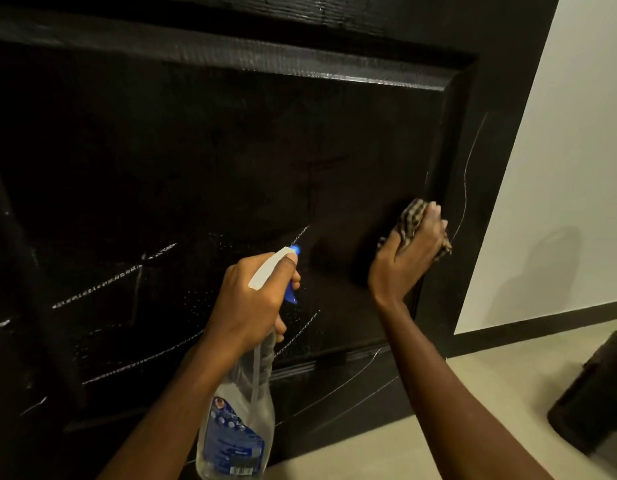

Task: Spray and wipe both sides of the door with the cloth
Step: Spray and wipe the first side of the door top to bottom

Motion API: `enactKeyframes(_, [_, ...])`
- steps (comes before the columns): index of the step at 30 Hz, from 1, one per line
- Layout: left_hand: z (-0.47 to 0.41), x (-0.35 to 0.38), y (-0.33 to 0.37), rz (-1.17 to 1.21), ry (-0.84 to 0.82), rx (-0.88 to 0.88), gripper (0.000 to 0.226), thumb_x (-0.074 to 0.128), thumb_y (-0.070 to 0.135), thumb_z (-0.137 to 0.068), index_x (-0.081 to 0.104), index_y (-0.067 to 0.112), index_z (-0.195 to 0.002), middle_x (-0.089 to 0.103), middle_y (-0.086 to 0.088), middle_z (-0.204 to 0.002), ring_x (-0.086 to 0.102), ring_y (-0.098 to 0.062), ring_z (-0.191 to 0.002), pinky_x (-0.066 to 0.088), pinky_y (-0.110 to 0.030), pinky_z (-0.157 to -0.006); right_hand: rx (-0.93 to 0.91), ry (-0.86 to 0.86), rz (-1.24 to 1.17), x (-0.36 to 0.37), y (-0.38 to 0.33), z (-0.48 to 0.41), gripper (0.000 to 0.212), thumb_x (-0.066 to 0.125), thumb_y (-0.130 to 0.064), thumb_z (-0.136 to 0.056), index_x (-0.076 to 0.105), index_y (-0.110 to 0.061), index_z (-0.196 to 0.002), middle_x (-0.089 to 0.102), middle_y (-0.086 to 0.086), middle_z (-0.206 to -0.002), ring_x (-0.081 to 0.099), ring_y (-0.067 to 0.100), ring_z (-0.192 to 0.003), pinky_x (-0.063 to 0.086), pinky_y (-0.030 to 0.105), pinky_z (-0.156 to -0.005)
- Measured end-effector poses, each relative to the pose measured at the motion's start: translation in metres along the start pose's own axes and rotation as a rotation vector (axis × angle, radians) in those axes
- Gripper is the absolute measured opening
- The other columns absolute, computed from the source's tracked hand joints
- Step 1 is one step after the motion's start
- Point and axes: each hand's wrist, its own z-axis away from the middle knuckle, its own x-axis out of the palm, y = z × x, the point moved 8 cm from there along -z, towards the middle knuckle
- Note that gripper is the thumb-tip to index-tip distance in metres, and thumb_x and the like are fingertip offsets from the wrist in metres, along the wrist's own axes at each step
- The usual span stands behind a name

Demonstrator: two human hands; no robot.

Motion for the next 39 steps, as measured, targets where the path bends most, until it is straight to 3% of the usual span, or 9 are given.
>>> enactKeyframes(2, [-0.002, 0.002, -0.002, 0.020, -0.001, -0.012, 0.039, 0.048, 0.037, -0.102, 0.067, 0.011, -0.080, 0.071, -0.007, -0.077, 0.056, -0.026, -0.036, 0.051, -0.034, -0.040, -0.007, 0.019, -0.018, 0.012, -0.034, -0.016, 0.072, 0.047, -0.024, -0.090, 0.028, -0.012, -0.158, 0.026, 0.005, -0.165, 0.013, 0.021, -0.155, 0.008, 0.053, -0.126])
enactKeyframes(6, [-0.005, 0.005, -0.002, 0.023, 0.001, -0.009, 0.039, 0.048, 0.037, -0.102, 0.067, 0.010, -0.081, 0.071, -0.007, -0.076, 0.056, -0.024, -0.036, 0.051, -0.034, -0.040, -0.324, -0.148, 0.073, 0.024, -0.050, 0.012, 0.071, 0.048, -0.028, -0.091, 0.030, -0.007, -0.156, 0.025, 0.006, -0.165, 0.012, 0.022, -0.156, 0.007, 0.048, -0.126])
enactKeyframes(11, [-0.005, 0.018, 0.005, -0.002, -0.009, 0.004, 0.041, 0.049, 0.037, -0.101, 0.067, 0.011, -0.076, 0.067, -0.003, -0.064, 0.056, -0.026, -0.035, 0.052, -0.036, -0.039, -0.103, -0.201, 0.050, -0.001, 0.020, 0.076, 0.076, 0.046, -0.027, -0.087, 0.027, -0.007, -0.157, 0.021, 0.003, -0.166, 0.008, 0.018, -0.157, 0.012, 0.059, -0.124])
enactKeyframes(15, [-0.007, 0.021, 0.006, 0.007, -0.027, -0.003, 0.042, 0.048, 0.037, -0.102, 0.066, 0.009, -0.076, 0.067, -0.002, -0.061, 0.056, -0.027, -0.035, 0.053, -0.041, -0.041, -0.014, -0.113, -0.021, -0.001, 0.008, 0.048, 0.074, 0.045, -0.025, -0.088, 0.028, -0.011, -0.158, 0.023, 0.001, -0.166, 0.009, 0.017, -0.156, 0.011, 0.058, -0.124])
enactKeyframes(25, [0.007, 0.001, -0.013, -0.015, 0.014, -0.023, 0.046, 0.046, 0.048, -0.098, 0.066, 0.012, -0.077, 0.069, -0.009, -0.069, 0.056, -0.024, -0.035, 0.052, -0.039, -0.038, -0.383, -0.394, 0.089, 0.017, -0.033, 0.054, 0.073, 0.047, -0.033, -0.093, 0.019, -0.023, -0.160, 0.010, -0.009, -0.168, 0.003, 0.016, -0.157, 0.006, 0.047, -0.126])
enactKeyframes(30, [0.019, -0.030, -0.020, -0.050, 0.051, -0.065, 0.045, 0.047, 0.040, -0.101, 0.066, 0.009, -0.074, 0.067, -0.008, -0.065, 0.055, -0.026, -0.036, 0.049, -0.032, -0.039, -0.149, -0.215, -0.025, 0.018, -0.037, 0.051, 0.071, 0.045, -0.027, -0.092, 0.026, -0.014, -0.159, 0.019, -0.002, -0.167, 0.006, 0.017, -0.157, 0.005, 0.050, -0.126])
enactKeyframes(33, [0.030, -0.057, -0.020, -0.058, 0.114, -0.052, 0.042, 0.048, 0.037, -0.101, 0.067, 0.008, -0.076, 0.068, -0.007, -0.065, 0.056, -0.029, -0.036, 0.049, -0.034, -0.039, 0.009, -0.062, 0.014, 0.031, -0.070, 0.053, 0.070, 0.042, -0.033, -0.093, 0.028, -0.015, -0.159, 0.023, 0.002, -0.167, 0.008, 0.017, -0.156, 0.000, 0.040, -0.126])
enactKeyframes(36, [0.040, -0.083, -0.019, -0.072, 0.181, -0.028, 0.040, 0.048, 0.033, -0.103, 0.068, 0.007, -0.080, 0.070, -0.011, -0.070, 0.057, -0.030, -0.035, 0.049, -0.036, -0.039, -0.204, -0.198, 0.101, 0.056, -0.112, 0.094, 0.072, 0.045, -0.036, -0.093, 0.025, -0.017, -0.159, 0.020, 0.003, -0.168, 0.007, 0.020, -0.157, 0.004, 0.046, -0.124])
enactKeyframes(39, [0.049, -0.098, -0.018, -0.090, 0.219, -0.022, 0.039, 0.049, 0.033, -0.103, 0.068, 0.008, -0.080, 0.070, -0.012, -0.068, 0.058, -0.033, -0.035, 0.051, -0.040, -0.038, -0.738, -0.448, 0.227, 0.074, -0.127, 0.164, 0.068, 0.044, -0.044, -0.097, 0.024, -0.023, -0.159, 0.024, 0.001, -0.166, 0.010, 0.019, -0.156, 0.021, 0.055, -0.119])
